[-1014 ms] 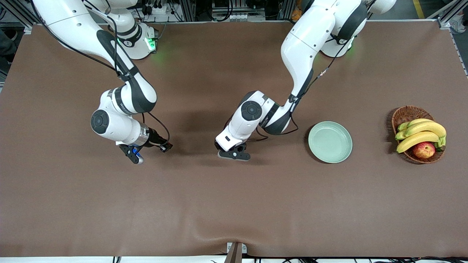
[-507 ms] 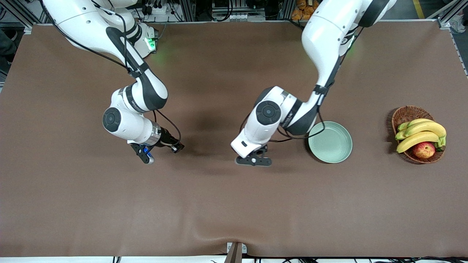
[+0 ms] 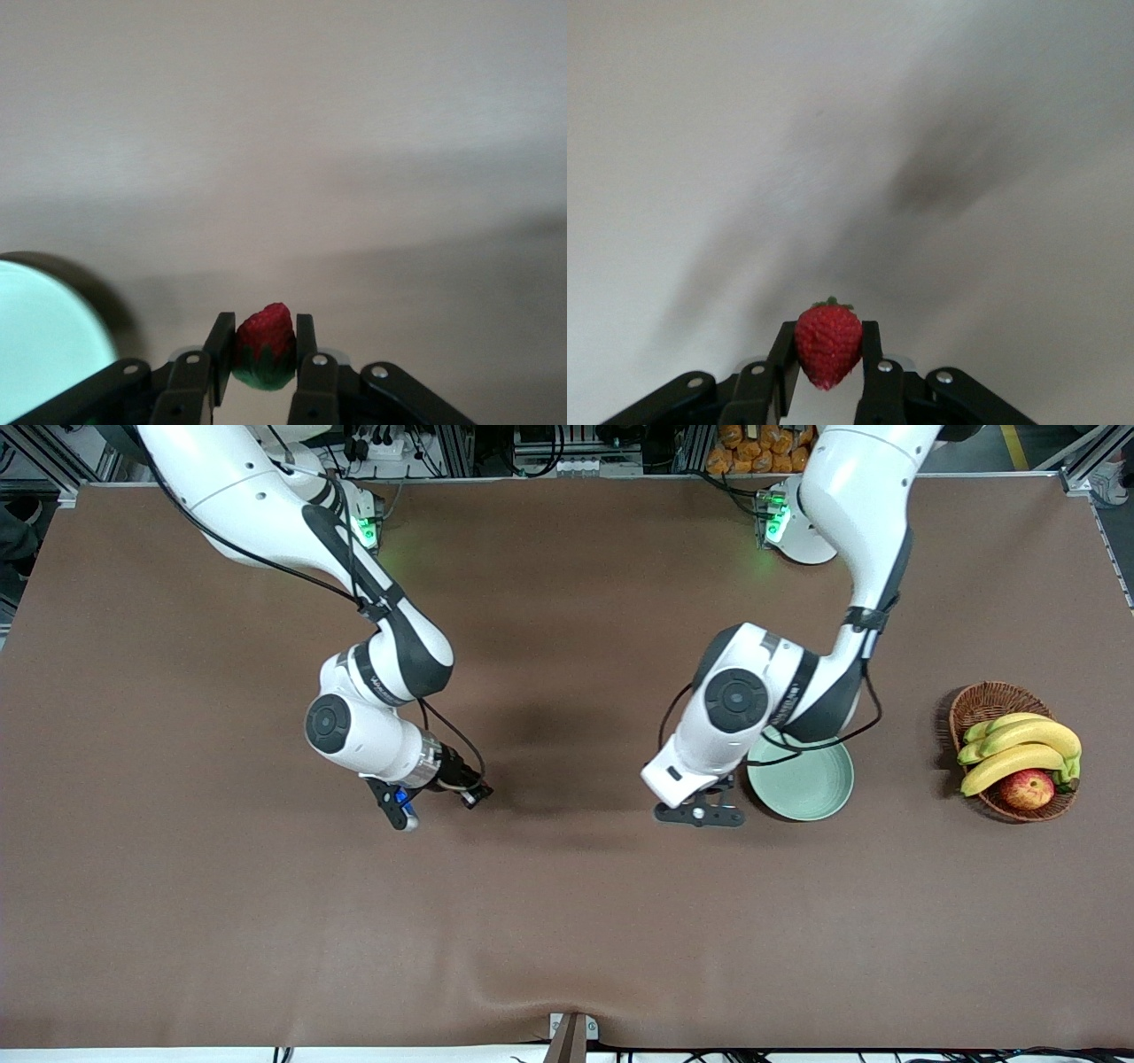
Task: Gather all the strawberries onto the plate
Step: 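Drop the strawberry on the plate with the left gripper while the right gripper carries another, then release the second strawberry at the table middle with the right gripper, then grasp the third strawberry with the right gripper while the left gripper grasps the second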
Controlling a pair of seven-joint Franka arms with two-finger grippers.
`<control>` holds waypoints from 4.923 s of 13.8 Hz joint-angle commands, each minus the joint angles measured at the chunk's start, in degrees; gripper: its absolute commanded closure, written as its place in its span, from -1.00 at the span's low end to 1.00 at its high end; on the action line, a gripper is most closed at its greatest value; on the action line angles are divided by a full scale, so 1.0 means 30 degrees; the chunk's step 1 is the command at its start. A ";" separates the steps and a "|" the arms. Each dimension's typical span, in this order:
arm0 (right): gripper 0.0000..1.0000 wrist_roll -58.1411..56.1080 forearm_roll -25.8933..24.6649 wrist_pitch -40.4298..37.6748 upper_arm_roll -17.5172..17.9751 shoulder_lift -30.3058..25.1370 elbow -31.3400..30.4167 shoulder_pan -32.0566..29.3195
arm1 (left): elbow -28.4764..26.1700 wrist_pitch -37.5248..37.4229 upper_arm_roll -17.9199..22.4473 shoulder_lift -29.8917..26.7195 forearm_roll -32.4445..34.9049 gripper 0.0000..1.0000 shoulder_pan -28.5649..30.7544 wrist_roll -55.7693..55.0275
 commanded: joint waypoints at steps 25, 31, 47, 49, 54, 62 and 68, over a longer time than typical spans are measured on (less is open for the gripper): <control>-1.00 0.2017 -0.5332 -0.9344 -0.6569 0.0668 0.4756 0.5583 | -0.2034 0.0446 -0.2296 -0.1988 0.0181 -1.00 0.3228 0.0414; -1.00 -0.3168 -0.5830 -0.8440 -0.6629 -0.4050 -0.2099 0.2715 | 0.2947 0.0504 -0.2384 0.1671 0.0151 -1.00 0.0851 -0.2930; -1.00 -1.2258 -0.5567 0.2197 -0.6483 -0.7661 -1.4295 -0.2066 | 0.5413 1.0462 -0.1684 0.8238 0.0327 -1.00 -0.2020 -0.4343; -1.00 -1.2258 -0.5566 0.2257 -0.6454 -0.7836 -1.4940 -0.2007 | 0.5413 1.0465 -0.1009 0.8240 0.0298 -1.00 -0.2577 -0.4370; -0.81 -1.2258 -0.5537 0.2491 -0.6453 -0.7573 -1.5001 -0.1978 | 0.5413 1.0465 -0.1007 0.8240 0.0240 -0.86 -0.2931 -0.4517; 1.00 -1.2258 -0.4014 0.2521 -0.6424 -0.7280 -1.4825 -0.1803 | 0.5442 1.0553 -0.0685 0.8474 0.0269 -0.34 -0.3078 -0.4429; 1.00 -1.2083 -0.3345 0.2170 -0.5840 -0.7513 -1.3567 -0.1773 | 0.5442 1.0553 -0.0685 0.8446 0.0240 0.75 -0.3078 -0.4546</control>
